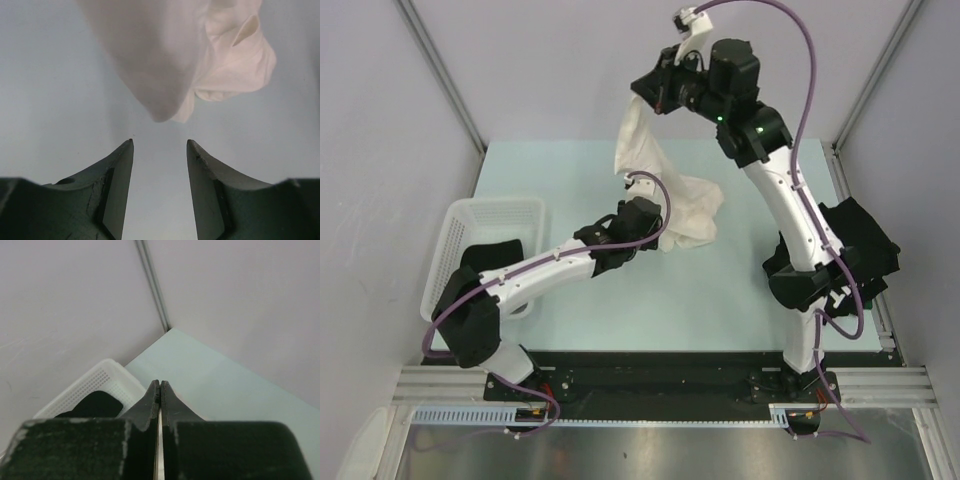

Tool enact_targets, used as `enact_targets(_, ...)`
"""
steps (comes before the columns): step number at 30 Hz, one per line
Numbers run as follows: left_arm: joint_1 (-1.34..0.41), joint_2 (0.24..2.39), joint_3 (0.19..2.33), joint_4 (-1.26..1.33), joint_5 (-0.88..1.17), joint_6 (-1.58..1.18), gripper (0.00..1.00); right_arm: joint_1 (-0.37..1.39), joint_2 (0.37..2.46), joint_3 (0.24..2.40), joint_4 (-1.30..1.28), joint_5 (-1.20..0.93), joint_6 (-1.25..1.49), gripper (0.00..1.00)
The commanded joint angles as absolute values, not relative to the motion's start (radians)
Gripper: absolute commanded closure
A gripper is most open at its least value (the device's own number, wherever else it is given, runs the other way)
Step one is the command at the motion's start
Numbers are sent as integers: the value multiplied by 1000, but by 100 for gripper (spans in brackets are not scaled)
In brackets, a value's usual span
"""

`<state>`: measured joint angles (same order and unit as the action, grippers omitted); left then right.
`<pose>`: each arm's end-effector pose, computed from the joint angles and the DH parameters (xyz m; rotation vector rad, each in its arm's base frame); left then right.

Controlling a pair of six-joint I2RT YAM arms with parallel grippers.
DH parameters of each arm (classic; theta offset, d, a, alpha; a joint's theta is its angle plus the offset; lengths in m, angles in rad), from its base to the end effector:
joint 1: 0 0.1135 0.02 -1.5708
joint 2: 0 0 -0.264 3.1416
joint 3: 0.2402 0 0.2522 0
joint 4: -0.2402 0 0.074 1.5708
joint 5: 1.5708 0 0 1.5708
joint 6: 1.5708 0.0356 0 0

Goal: Fold and stack the t-shirts
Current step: Flatten out the tshirt

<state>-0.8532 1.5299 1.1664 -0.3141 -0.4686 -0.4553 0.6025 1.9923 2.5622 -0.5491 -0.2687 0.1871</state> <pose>0.2369 -0.2470 0.2800 0.1848 2.1648 -0.2202 0.3326 0.2402 0.5393 -0.5446 1.5163 0.8259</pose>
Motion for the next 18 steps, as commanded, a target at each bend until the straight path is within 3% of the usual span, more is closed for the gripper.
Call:
enact_targets(1,-851,1540,1180,-285,-466,-473,48,513,1858,2612,-462,-247,170,100)
enact_targets(12,-853,1623,1258,-282,-426,-442,48,203,1717,2456,-488,-290,179,100)
enact_targets(18,-853,1661,1290,-281,-411,-425,48,167,1694,2376,-500,-304,169,100)
